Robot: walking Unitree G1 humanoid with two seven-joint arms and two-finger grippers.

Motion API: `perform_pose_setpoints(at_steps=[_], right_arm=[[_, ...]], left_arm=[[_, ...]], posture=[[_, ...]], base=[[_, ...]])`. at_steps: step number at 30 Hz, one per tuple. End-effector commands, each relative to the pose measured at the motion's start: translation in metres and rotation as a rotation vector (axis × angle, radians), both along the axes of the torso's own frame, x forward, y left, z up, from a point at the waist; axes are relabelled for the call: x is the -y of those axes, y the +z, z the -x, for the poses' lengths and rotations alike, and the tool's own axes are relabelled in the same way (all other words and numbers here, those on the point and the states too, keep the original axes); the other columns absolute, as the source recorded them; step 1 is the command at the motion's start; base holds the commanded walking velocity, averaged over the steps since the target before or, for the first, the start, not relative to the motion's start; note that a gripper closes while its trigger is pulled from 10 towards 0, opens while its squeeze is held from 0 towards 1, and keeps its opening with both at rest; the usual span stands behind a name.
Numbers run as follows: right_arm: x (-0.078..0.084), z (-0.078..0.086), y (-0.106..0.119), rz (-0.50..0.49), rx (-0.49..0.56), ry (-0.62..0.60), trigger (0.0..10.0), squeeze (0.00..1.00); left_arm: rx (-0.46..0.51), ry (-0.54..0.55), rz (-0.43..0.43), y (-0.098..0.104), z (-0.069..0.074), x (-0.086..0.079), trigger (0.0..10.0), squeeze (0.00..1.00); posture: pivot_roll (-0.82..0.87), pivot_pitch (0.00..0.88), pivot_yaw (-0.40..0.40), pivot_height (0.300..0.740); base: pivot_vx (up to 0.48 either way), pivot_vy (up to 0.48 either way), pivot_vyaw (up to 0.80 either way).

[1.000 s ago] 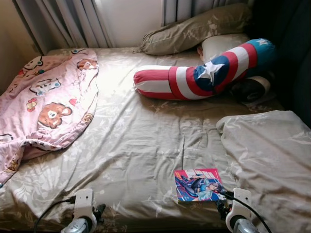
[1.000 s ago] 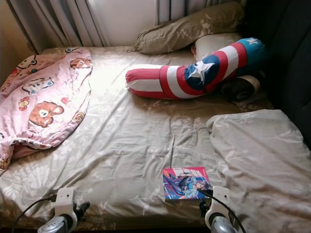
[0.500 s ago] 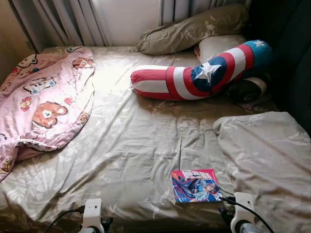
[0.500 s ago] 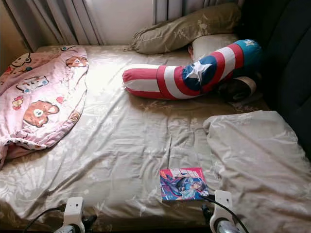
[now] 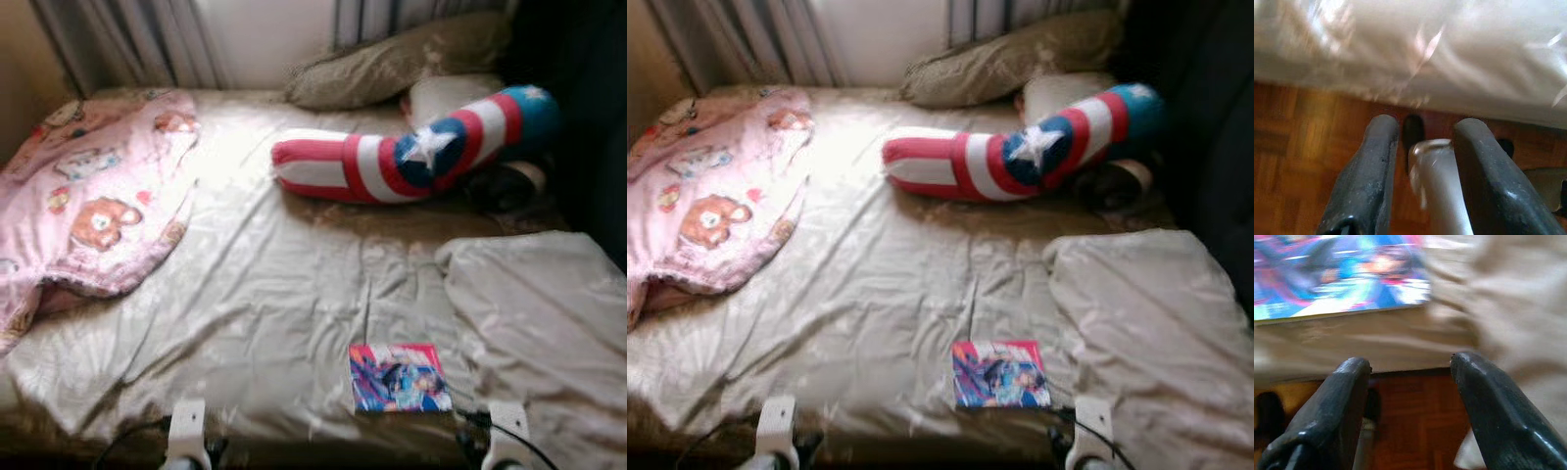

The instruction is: Clean up the room

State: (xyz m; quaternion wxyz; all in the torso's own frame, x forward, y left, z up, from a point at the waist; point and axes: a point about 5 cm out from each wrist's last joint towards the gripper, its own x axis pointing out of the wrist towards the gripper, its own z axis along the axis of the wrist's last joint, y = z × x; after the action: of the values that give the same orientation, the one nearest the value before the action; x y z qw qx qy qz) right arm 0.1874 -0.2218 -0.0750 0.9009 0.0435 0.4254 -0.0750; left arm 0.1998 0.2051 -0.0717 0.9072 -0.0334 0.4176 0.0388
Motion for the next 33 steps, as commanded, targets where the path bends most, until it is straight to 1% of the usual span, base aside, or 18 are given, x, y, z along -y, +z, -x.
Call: perform_pose_setpoints(at_steps=[1, 10, 15, 21, 28, 33], right_arm=[[-0.002, 0.007, -0.004, -0.002, -0.030, -0.008, 10.0, 0.00], [-0.008, 0.013, -0.009, -0.012, -0.049, -0.009, 10.0, 0.00], [-0.011, 0.013, -0.009, -0.018, -0.039, -0.007, 10.0, 0.00], [-0.015, 0.016, -0.010, -0.038, -0.046, -0.008, 10.0, 0.00], [-0.016, 0.016, -0.011, -0.047, -0.046, -0.014, 10.0, 0.00], [-0.017, 0.015, -0.011, -0.057, -0.037, -0.020, 10.0, 0.00]], left_arm=[[-0.051, -0.004, -0.017, -0.007, 0.013, -0.004, 10.0, 0.00], [-0.064, -0.002, -0.018, -0.010, 0.020, -0.004, 10.0, 0.00], [-0.066, -0.029, -0.022, -0.010, 0.021, -0.002, 10.0, 0.00], [-0.067, -0.041, -0.040, -0.010, 0.021, -0.003, 10.0, 0.00], [-0.071, -0.040, -0.024, -0.011, 0.022, -0.001, 10.0, 0.00], [-0.068, -0.049, -0.027, -0.011, 0.021, 0.000, 10.0, 0.00]], posture=[[-0.01, 0.163, 0.001, 0.740], [-0.01, 0.173, 0.004, 0.740], [0.00, 0.173, 0.006, 0.740], [0.01, 0.180, 0.010, 0.740], [0.01, 0.179, 0.015, 0.740], [0.01, 0.181, 0.020, 0.740]], base=[[0.000, 0.000, 0.80], [0.000, 0.000, 0.80], [0.000, 0.000, 0.75], [0.000, 0.000, 0.00], [0.000, 0.000, 0.00], [0.000, 0.145, 0.00]])
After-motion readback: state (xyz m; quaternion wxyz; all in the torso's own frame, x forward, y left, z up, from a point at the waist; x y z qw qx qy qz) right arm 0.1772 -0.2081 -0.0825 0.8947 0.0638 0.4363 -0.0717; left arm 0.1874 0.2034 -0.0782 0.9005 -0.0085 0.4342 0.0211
